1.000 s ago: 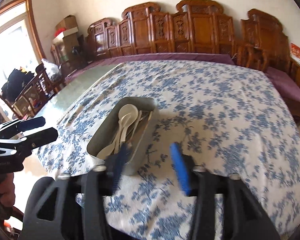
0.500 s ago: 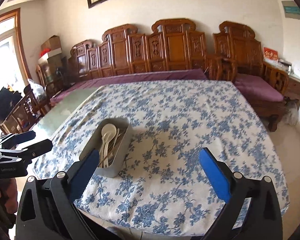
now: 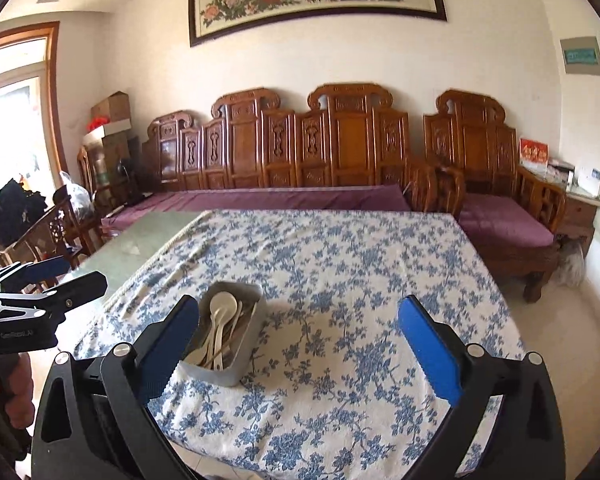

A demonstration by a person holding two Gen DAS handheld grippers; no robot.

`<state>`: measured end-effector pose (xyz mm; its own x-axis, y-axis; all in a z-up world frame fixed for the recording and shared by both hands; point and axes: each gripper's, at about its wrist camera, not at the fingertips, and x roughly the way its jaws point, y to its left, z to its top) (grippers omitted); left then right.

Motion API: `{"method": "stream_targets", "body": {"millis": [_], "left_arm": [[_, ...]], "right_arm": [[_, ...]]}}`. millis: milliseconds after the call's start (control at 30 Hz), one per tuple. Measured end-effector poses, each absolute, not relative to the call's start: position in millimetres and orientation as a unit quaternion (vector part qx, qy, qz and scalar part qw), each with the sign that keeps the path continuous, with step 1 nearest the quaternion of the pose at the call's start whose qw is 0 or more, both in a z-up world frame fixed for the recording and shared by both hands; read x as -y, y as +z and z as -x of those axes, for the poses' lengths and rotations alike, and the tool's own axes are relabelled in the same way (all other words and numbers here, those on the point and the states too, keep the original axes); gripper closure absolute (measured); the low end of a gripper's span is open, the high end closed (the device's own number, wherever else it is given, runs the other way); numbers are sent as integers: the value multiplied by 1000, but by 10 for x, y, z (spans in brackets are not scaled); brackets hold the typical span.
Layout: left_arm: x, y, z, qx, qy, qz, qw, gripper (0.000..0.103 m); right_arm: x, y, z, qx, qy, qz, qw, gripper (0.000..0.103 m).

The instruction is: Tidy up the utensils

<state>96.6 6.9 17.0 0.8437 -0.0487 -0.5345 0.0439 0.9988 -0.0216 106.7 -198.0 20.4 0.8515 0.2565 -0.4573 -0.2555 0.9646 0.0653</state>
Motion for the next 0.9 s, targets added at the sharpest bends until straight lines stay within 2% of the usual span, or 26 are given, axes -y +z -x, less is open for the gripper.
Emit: {"method": "stream_targets", "body": {"millis": [367,900], "left_arm": [[-46,558,-660,-225,-19,3,974,8],[-37,559,-619,-223,-15,4,975,8]], "right_arm": [[1996,568,-789,-180,125,5,976,3],[2023,612,-755,-177,122,4,977,3]]}}
